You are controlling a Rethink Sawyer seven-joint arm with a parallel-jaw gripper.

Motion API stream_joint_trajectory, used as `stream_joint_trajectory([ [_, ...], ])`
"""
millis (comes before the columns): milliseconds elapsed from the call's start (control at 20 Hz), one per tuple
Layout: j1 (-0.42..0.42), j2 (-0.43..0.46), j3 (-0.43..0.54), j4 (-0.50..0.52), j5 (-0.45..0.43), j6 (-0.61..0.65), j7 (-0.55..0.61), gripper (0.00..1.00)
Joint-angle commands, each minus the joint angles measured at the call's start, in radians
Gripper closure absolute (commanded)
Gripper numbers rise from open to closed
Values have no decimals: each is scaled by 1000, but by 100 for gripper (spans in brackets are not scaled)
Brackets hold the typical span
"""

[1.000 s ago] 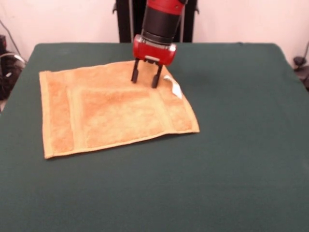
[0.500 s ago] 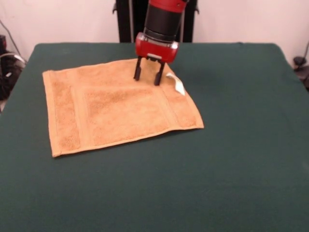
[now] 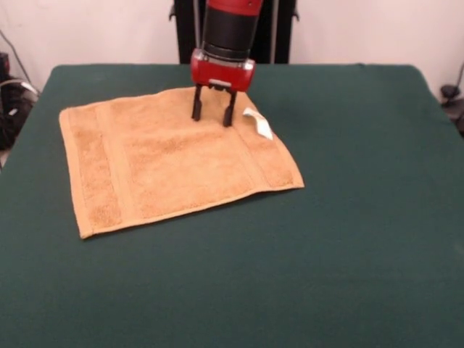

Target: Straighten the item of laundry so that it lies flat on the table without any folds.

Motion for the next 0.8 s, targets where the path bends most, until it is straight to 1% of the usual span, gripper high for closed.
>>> stream_joint_trajectory([
  [50, -103, 31, 84, 5, -96, 185, 52, 0],
  [250, -176, -7, 104, -21, -166, 249, 17, 0],
  [450, -275, -39, 151, -57, -234, 331, -28, 0],
  [650, -327, -55, 173, -83, -283, 363, -36, 0],
  [800, -355, -58, 190, -94, -317, 362, -29, 0],
])
